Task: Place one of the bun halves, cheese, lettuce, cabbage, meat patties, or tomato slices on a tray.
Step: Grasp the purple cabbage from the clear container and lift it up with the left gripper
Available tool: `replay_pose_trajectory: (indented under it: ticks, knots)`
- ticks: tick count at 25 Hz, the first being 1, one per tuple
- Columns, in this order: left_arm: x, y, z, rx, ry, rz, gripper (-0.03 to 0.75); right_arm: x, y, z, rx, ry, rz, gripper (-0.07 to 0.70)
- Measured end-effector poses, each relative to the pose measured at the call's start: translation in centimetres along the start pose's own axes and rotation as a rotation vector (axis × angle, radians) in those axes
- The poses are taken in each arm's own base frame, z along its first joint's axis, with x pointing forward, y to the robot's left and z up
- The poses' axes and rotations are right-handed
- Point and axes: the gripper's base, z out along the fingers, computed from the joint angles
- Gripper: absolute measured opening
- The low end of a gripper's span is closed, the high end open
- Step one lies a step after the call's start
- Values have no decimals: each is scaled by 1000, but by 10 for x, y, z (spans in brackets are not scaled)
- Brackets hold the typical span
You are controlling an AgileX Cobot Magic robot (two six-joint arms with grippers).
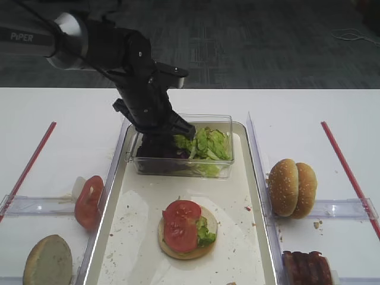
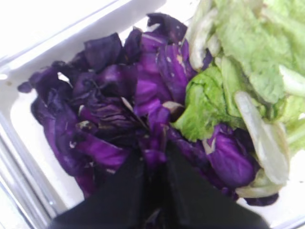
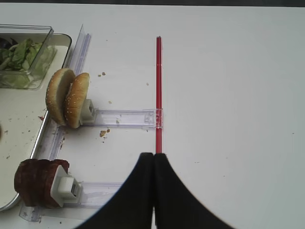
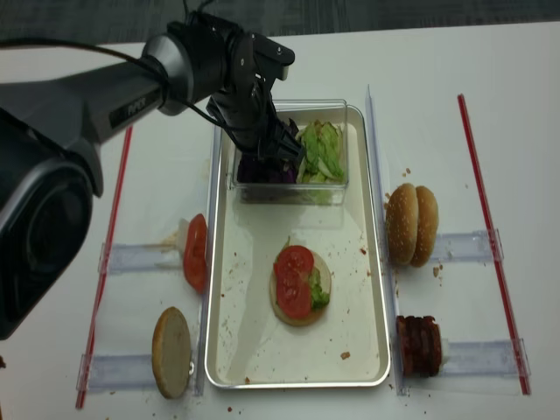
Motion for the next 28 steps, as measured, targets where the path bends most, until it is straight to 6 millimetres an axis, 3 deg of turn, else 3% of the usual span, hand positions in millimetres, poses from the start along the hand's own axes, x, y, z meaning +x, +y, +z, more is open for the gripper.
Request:
replay_pose_trajectory:
  ticks: [16,28]
  knots:
    - [-11,-2,-97,-7,-187,17,46,0,0,0,0,0,4,315]
    - [2,-3,-100,-3,-56,31,46,0,0,0,1,0,3,315]
